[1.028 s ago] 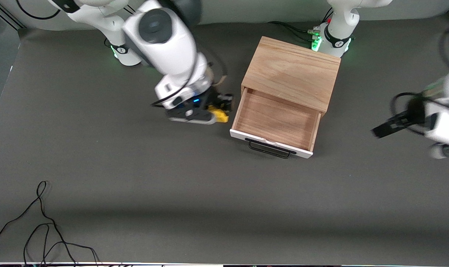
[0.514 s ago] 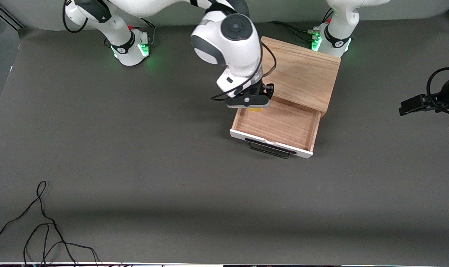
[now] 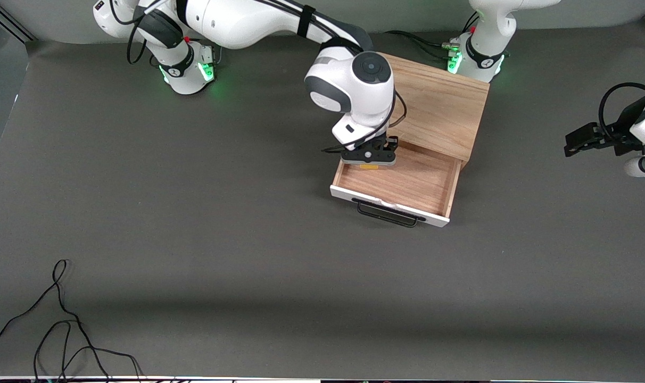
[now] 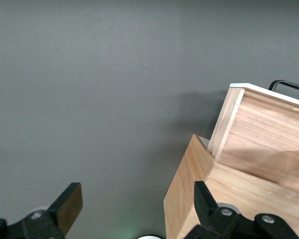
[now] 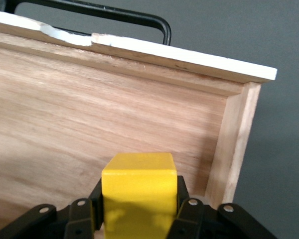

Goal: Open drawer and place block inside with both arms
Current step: 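Lower the yellow cube into the drawer and open the right gripper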

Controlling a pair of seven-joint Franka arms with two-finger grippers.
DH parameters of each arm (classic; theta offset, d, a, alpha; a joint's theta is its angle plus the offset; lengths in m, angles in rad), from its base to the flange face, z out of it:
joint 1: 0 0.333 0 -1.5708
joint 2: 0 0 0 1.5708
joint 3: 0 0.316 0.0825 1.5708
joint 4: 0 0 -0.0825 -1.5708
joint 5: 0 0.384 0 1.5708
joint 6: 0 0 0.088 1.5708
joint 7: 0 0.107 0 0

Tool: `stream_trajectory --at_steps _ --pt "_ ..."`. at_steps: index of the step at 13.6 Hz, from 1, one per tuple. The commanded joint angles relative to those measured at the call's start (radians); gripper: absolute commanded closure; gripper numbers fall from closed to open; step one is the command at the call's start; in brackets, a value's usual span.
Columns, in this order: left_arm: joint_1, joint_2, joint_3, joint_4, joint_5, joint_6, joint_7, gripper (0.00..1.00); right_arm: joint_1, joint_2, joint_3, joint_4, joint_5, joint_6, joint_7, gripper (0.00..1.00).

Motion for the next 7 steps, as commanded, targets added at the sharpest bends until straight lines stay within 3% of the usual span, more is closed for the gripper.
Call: stream_trajectory --at_steps 1,7 --pt "-0.002 -0.031 0.001 -0.052 0.013 0.042 0.02 0.0 0.01 0.015 -0.004 0.034 -0.027 -0.005 0.028 0.72" --pt "-0.001 -0.046 0.001 -0.116 0.013 0.111 0.02 0.0 0.01 0.057 -0.004 0.033 -0.038 0.024 0.057 0.67"
